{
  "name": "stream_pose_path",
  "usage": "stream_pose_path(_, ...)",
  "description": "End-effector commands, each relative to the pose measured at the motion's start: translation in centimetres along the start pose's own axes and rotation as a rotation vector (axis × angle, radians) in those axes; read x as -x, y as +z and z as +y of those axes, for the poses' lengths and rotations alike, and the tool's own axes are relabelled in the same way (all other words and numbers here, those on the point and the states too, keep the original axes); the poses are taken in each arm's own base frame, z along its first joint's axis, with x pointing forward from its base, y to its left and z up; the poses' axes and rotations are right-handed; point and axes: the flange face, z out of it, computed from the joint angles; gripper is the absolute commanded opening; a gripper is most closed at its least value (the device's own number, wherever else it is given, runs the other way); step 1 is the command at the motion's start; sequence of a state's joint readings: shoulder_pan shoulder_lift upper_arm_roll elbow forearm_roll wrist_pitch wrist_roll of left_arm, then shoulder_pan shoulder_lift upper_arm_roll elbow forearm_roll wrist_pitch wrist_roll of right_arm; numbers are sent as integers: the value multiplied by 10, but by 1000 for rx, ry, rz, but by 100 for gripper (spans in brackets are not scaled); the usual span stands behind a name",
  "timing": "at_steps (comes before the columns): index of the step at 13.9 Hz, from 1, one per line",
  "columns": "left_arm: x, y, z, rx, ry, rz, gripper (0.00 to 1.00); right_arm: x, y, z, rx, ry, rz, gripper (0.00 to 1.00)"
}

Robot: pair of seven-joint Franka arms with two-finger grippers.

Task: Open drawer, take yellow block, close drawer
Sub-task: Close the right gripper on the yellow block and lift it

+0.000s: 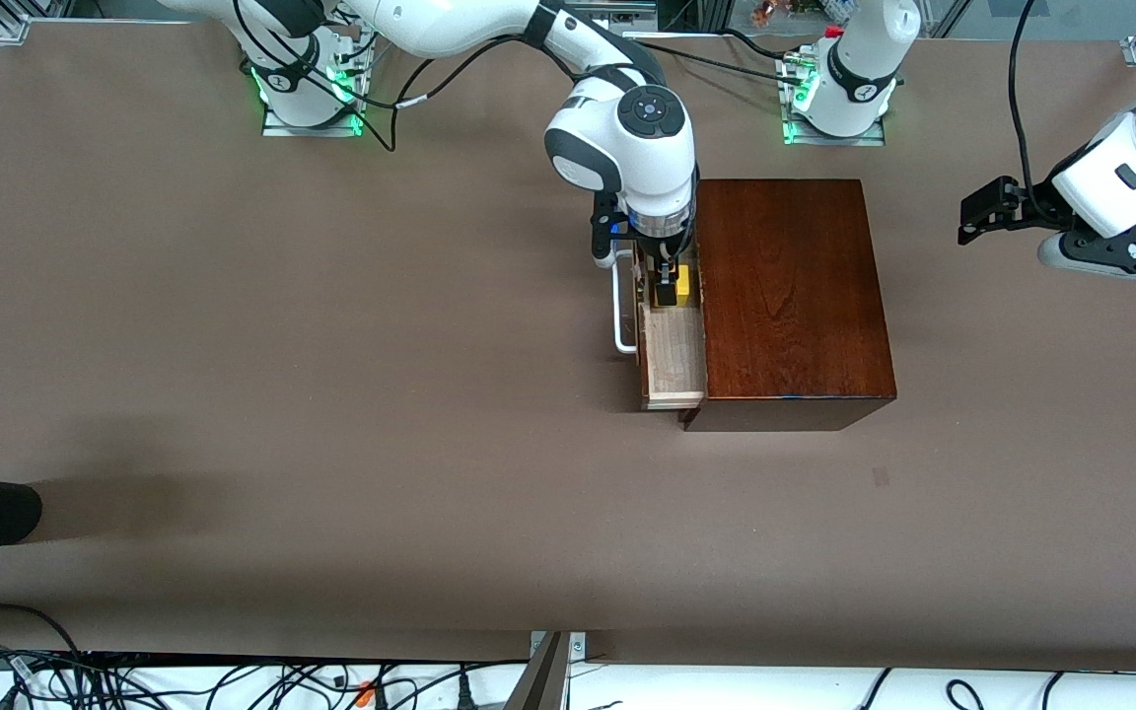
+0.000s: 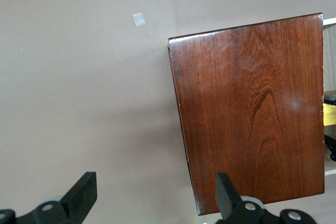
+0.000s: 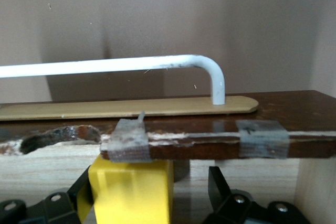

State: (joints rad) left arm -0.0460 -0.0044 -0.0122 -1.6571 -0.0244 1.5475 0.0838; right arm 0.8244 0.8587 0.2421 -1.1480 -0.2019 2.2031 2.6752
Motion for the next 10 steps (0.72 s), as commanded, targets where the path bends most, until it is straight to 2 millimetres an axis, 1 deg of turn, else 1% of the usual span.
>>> stream_pose_path(1,3,0,-2,4,18,-9,100,7,-4,-1,-29,7,-6,12)
stream_pose_path(2,3,0,-2,4,18,-9,100,6,-5,-2,-29,8,-5,5)
stream_pose_path(3,3,0,-2,4,18,-9,100,6,-7,-2,-29,6,-2,4)
stream_pose_path(5,3,0,-2,4,18,-9,100,1,-17,-10,-19,19,16,5)
stream_pose_path(6,3,0,-2,4,18,-9,100,-2,-29,-15,-11,28,30,5)
stream_pose_path(7,3,0,-2,4,18,-9,100,-3,-51,-23,-9,44,22,5)
stream_pose_path(8,3,1,-2,5,18,-11,100,-4,-64,-26,19,62,27,5)
stream_pose_path(10,3,0,-2,4,18,-9,100,-7,-102,-36,44,86,11,5)
